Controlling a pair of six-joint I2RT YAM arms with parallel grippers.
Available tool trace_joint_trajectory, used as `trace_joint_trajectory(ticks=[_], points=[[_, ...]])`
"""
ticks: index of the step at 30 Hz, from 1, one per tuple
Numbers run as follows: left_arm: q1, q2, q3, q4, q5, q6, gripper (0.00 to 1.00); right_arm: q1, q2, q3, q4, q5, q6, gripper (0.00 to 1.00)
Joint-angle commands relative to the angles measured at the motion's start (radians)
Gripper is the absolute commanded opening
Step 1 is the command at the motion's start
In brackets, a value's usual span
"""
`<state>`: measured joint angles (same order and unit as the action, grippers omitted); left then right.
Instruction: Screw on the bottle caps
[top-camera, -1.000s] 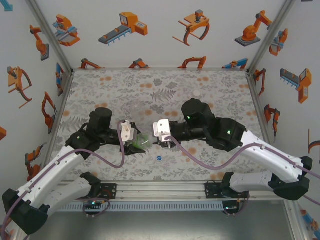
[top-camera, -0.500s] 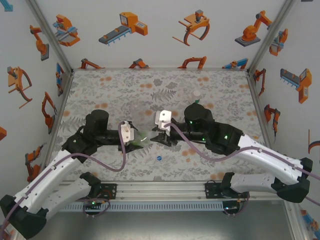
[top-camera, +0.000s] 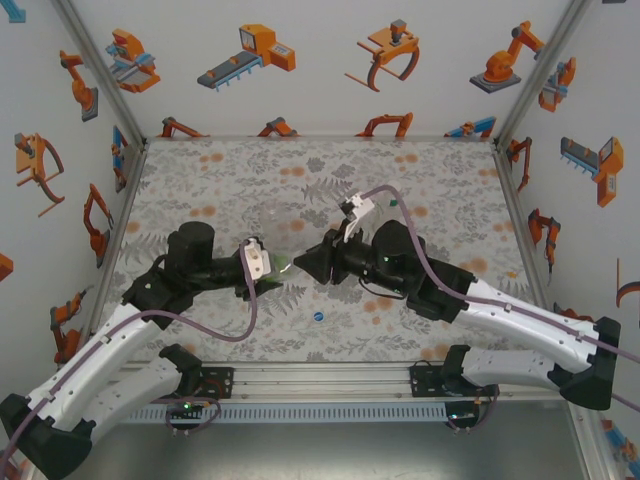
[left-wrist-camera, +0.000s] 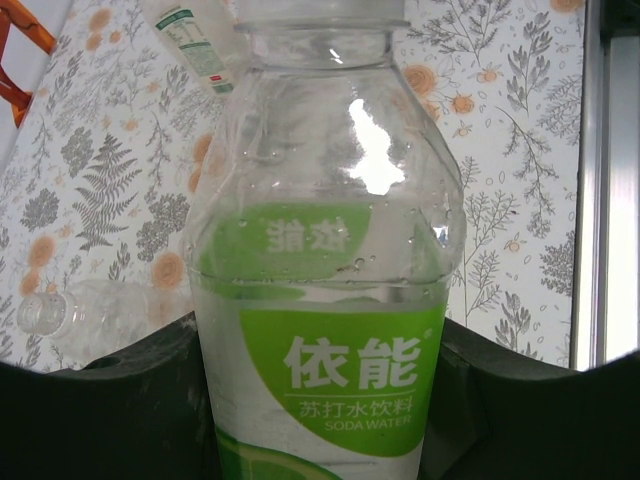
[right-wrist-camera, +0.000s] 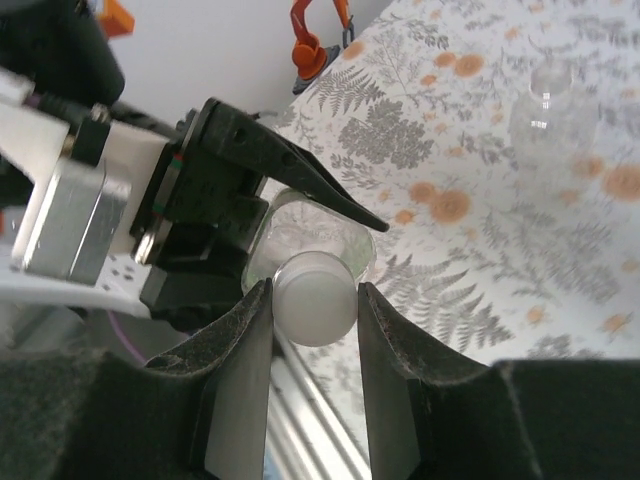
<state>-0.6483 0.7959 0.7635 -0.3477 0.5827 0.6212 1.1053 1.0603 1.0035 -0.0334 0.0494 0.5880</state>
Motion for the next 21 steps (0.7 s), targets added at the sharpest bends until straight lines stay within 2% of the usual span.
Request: trace_joint_trajectory(ticks=[1,12,13,16,18,21], points=[[-0.003,-0.006,0.002,0.067,0.0,-0.007,0.0,0.002,0.017,0.027,-0.026,0.085,0.24,0.0],[-0.003,0.0,0.008,0.059,0.011,-0.006,0.0,0.003,0.016,0.055,-0.046,0.056,0.185,0.0],[-0.002,-0.001,0.008,0.058,0.012,-0.006,0.0,0.002,0.01,0.056,-0.051,0.056,0.163,0.03],[-0.002,0.005,0.011,0.052,0.024,-0.003,0.0,0.003,-0.015,0.059,-0.059,0.035,0.045,0.26],[-0.003,0.013,0.02,0.038,0.038,0.0,0.0,0.002,-0.032,0.057,-0.051,-0.032,-0.082,0.42],[-0.003,0.021,0.027,0.025,0.091,0.01,0.0,0.001,-0.053,0.075,-0.084,-0.099,-0.227,0.52]])
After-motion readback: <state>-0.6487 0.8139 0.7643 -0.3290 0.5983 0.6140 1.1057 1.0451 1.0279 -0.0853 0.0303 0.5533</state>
